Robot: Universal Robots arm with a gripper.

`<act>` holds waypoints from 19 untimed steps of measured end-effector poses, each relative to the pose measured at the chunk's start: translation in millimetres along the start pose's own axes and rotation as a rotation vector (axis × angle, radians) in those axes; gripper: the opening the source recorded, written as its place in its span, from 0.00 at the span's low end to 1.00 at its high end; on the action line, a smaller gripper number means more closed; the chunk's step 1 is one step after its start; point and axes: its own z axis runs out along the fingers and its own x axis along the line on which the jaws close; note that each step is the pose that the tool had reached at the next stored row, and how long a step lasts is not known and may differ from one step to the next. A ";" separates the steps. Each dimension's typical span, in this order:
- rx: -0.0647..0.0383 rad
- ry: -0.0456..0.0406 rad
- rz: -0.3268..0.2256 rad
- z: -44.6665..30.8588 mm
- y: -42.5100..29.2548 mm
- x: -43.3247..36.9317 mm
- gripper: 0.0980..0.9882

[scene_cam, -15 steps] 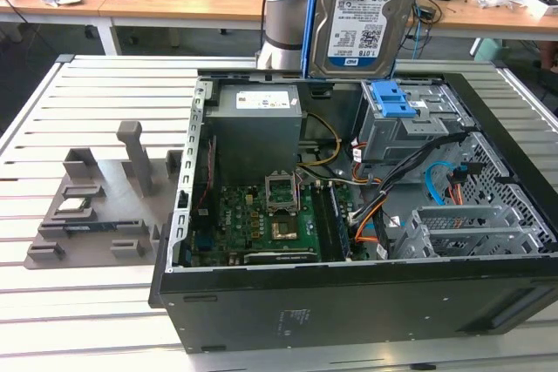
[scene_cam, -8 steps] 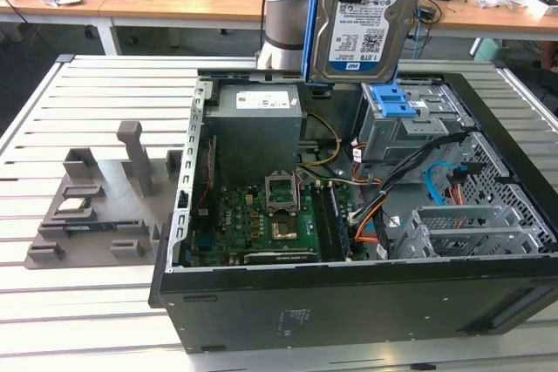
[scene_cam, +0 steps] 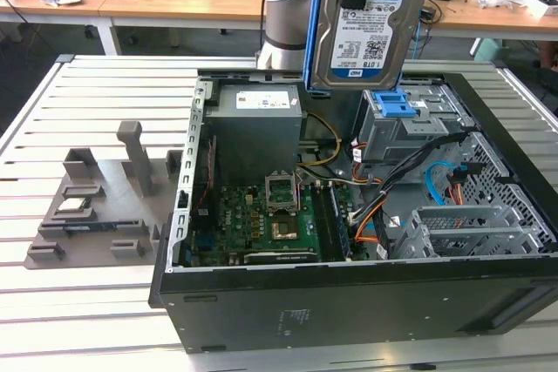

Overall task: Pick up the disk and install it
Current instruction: 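Pick up the disk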

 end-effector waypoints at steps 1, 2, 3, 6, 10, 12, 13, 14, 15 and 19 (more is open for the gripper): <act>0.000 0.0000 0.000 0.1 0.0 1.2 0.30; 0.000 0.0000 0.000 0.2 0.0 3.3 0.30; 0.000 0.0000 0.000 0.3 0.0 5.4 0.30; 0.000 0.0000 0.000 0.6 0.0 10.6 0.30; 0.000 0.0000 0.000 1.0 0.0 16.1 0.30; 0.000 0.0000 0.000 1.1 0.0 17.8 0.30; 0.000 0.0001 0.000 1.2 0.0 18.8 0.30; 0.000 0.0000 0.000 1.2 0.0 19.6 0.30; 0.000 0.0000 0.000 1.3 0.0 20.5 0.30; 0.000 -0.0001 0.000 1.7 0.0 25.9 0.30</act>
